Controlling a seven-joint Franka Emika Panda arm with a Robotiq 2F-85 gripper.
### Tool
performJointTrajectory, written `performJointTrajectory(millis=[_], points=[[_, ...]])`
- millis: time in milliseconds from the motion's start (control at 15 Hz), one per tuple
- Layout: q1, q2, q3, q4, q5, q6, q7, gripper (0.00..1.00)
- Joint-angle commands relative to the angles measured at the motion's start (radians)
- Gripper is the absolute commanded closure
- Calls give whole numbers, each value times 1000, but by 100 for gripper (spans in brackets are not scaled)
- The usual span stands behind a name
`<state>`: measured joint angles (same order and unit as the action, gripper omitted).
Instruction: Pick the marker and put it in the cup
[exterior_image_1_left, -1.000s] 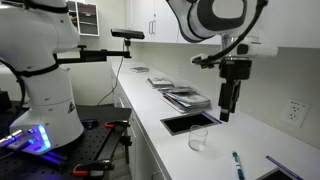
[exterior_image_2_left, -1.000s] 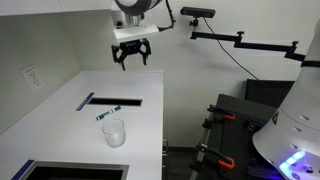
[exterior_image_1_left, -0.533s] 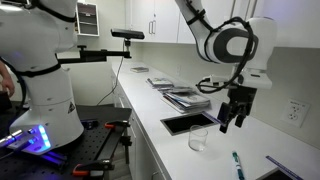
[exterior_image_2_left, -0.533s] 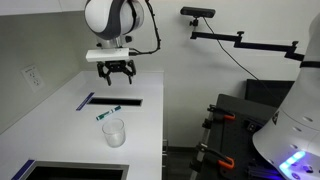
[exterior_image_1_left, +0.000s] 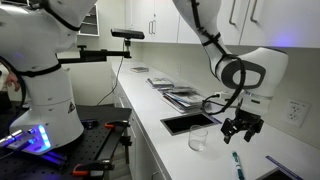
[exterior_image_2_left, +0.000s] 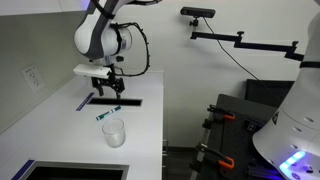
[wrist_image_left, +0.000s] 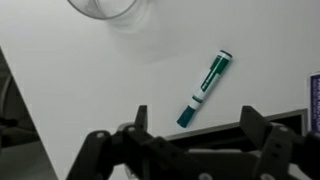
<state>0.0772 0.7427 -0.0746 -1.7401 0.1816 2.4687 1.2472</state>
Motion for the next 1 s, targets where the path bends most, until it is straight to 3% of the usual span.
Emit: performJointTrajectory(millis=[0, 467, 600, 667, 933], points=[[37, 105, -30, 104, 34, 12, 77, 0], [51, 282, -53, 283, 32, 5, 205, 0], [58, 314, -52, 311, 28, 3, 223, 9], [60, 329, -51, 325, 28, 3, 234, 18], [69, 368, -49, 366, 23, -5, 241, 31]])
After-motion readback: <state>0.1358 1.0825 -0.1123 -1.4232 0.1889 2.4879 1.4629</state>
